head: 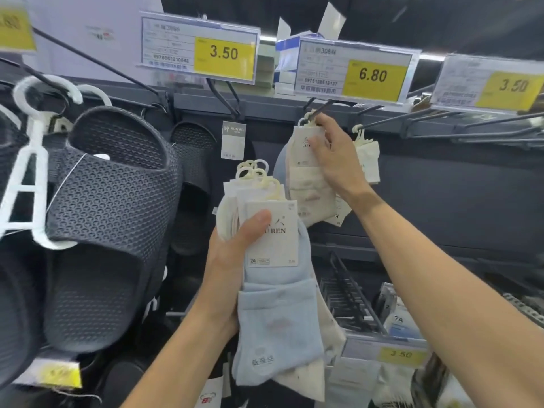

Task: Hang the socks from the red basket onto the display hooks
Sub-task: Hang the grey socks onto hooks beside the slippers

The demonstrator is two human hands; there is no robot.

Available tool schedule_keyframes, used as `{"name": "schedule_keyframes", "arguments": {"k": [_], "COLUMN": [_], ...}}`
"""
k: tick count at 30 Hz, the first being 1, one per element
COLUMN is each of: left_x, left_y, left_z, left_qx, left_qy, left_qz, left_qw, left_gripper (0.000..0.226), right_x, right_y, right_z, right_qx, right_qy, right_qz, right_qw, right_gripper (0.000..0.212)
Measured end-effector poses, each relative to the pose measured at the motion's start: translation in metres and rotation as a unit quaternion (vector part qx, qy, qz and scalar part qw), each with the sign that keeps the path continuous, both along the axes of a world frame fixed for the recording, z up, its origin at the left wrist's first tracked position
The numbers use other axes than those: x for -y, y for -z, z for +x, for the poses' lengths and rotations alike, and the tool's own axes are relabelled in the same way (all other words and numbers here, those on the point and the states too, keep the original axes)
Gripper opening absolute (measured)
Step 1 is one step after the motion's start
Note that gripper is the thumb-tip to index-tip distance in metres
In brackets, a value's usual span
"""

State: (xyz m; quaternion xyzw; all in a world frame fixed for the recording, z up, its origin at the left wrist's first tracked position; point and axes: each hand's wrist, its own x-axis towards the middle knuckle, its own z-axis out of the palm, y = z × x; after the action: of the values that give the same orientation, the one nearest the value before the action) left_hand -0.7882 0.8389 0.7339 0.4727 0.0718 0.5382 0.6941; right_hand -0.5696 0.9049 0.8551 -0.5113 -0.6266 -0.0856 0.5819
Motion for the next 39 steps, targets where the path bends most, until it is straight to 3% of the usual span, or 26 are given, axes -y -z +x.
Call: {"name": "schedule_keyframes", "arguments": {"k": [6,9,11,13,16,18,21,30,33,35,39], "left_x": [-0.002,-0.003,-0.004,-0.005,-0.006,-0.005,-0.004,-0.006,-0.008,-0.010,-0.007], "left_y": [0.000,0.000,0.000,0.000,0.000,-0.001,-0.001,-0.002,-0.002,-0.001,0.001], "left_z": [0.002,0.002,0.002,0.003,0.008,0.010,0.012,0.015,0.012,0.008,0.005], "left_qx": [0.008,0.018,0.025,0.034,0.054,0.047,0.024,0.050,0.067,0.075,0.053], "left_qy": [-0.005,-0.026,-0.036,-0.044,-0.044,-0.021,0.012,-0.022,-0.053,-0.069,-0.076], "left_qz": [0.011,0.027,0.030,0.048,0.073,0.065,0.034,0.052,0.028,0.006,0.008], "left_qw": [1.000,0.999,0.999,0.997,0.995,0.997,0.999,0.997,0.996,0.995,0.996], "left_gripper": [0.068,0.063,0.064,0.063,0.059,0.062,0.068,0.059,0.058,0.061,0.059], "right_x": [0.012,0.037,0.069,0.106,0.140,0.142,0.139,0.142,0.136,0.126,0.093], "right_y": [-0.003,0.005,0.017,0.037,0.061,0.068,0.066,0.062,0.057,0.047,0.023], "right_z": [-0.006,-0.025,-0.042,-0.060,-0.078,-0.077,-0.069,-0.062,-0.055,-0.046,-0.027], "right_qx": [0.067,0.026,-0.005,0.011,0.060,0.040,-0.015,-0.051,-0.134,-0.174,-0.116], "right_qy": [0.081,0.112,0.050,-0.051,-0.121,-0.119,-0.108,-0.140,-0.157,-0.133,-0.035], "right_qz": [-0.070,-0.033,0.016,-0.012,-0.084,-0.097,-0.091,-0.126,-0.115,-0.067,-0.029], "right_qw": [0.992,0.993,0.999,0.999,0.987,0.987,0.990,0.981,0.972,0.973,0.992], "right_gripper": [0.059,0.057,0.035,0.021,0.042,0.051,0.046,0.033,0.031,0.031,0.036]}}
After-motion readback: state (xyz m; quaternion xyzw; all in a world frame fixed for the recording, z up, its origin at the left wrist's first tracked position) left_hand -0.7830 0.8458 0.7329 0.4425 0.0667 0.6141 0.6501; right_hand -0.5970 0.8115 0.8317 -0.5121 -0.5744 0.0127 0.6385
